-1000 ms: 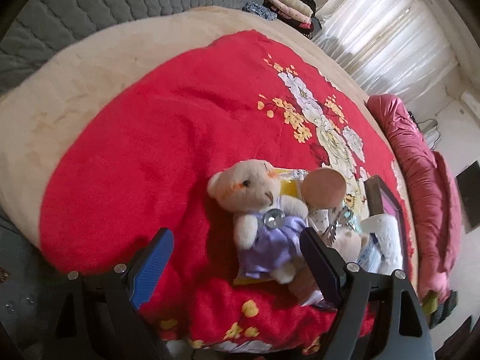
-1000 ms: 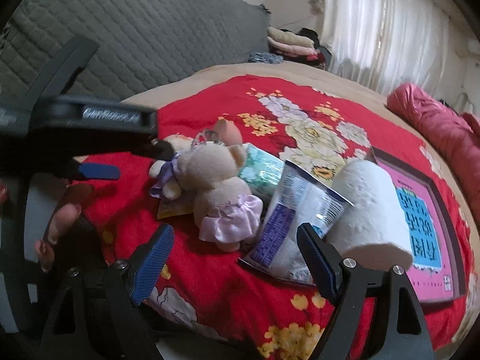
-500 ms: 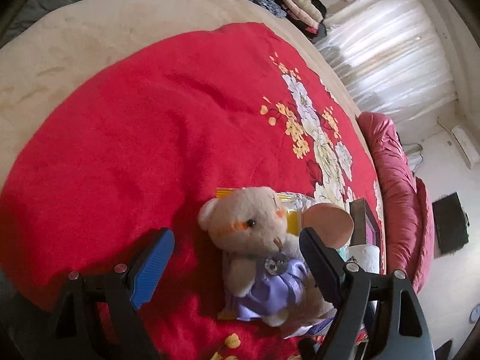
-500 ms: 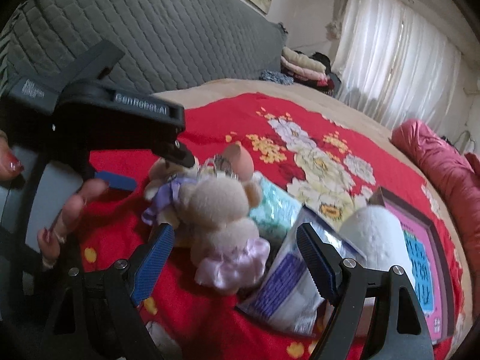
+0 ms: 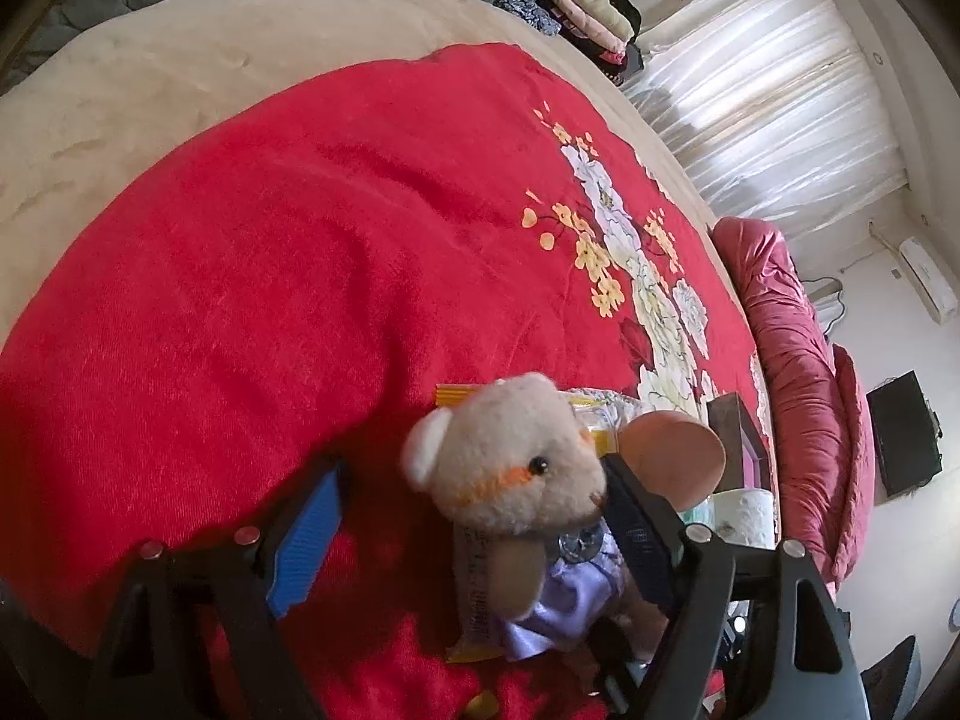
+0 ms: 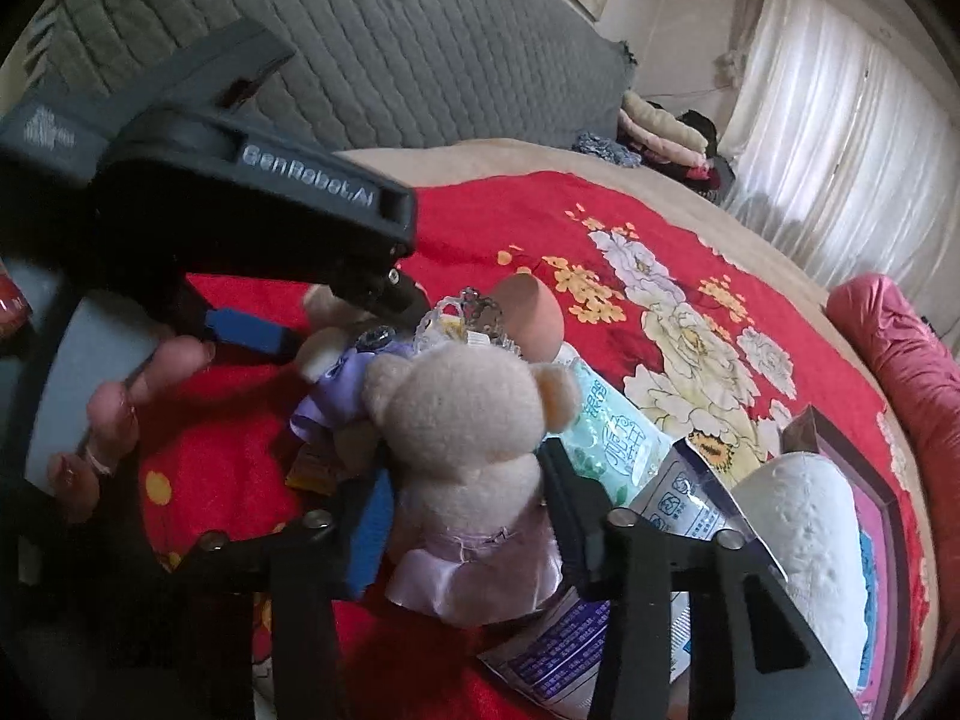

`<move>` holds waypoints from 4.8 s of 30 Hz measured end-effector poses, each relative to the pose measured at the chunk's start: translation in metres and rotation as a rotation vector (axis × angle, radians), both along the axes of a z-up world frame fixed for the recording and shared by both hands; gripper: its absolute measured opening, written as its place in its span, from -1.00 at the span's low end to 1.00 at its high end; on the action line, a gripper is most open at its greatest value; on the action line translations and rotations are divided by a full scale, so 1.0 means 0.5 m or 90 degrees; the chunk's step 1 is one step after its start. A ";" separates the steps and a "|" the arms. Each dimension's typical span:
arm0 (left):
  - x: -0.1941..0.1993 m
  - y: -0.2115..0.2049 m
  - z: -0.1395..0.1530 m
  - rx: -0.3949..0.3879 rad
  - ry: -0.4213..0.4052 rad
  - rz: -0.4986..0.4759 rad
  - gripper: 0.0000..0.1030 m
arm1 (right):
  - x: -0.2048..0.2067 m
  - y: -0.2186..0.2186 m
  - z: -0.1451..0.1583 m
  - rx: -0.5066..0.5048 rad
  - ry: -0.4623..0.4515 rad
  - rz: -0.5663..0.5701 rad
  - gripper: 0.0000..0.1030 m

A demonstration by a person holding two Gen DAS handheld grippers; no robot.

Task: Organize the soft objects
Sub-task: 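Grasp the pink-dress bear with the right gripper while the left grasps the purple-dress bear, then carry both bears toward the pink book tray with both grippers, then lower both bears onto the pink book tray and open both grippers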

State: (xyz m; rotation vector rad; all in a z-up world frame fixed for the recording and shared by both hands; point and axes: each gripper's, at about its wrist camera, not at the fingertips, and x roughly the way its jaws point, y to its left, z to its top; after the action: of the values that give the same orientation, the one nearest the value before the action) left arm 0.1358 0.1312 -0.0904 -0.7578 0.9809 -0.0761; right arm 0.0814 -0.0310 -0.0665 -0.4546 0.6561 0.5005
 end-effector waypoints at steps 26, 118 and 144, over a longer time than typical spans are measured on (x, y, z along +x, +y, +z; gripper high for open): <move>-0.043 0.043 0.032 -0.053 -0.090 0.019 -0.04 | -0.028 -0.052 0.060 0.130 -0.004 0.013 -0.15; -0.023 -0.780 0.118 0.318 -0.137 -0.485 -0.02 | -0.050 -0.712 0.118 0.224 -0.052 -0.615 -0.14; -0.060 -0.757 0.124 0.286 -0.144 -0.512 0.12 | 0.001 -0.745 0.042 0.185 0.089 -0.641 -0.13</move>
State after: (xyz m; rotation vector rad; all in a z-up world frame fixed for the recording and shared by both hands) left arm 0.1059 -0.2473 -0.0283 0.0882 0.9844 -0.6050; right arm 0.0821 -0.4033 -0.0457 0.2118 0.8383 -0.3353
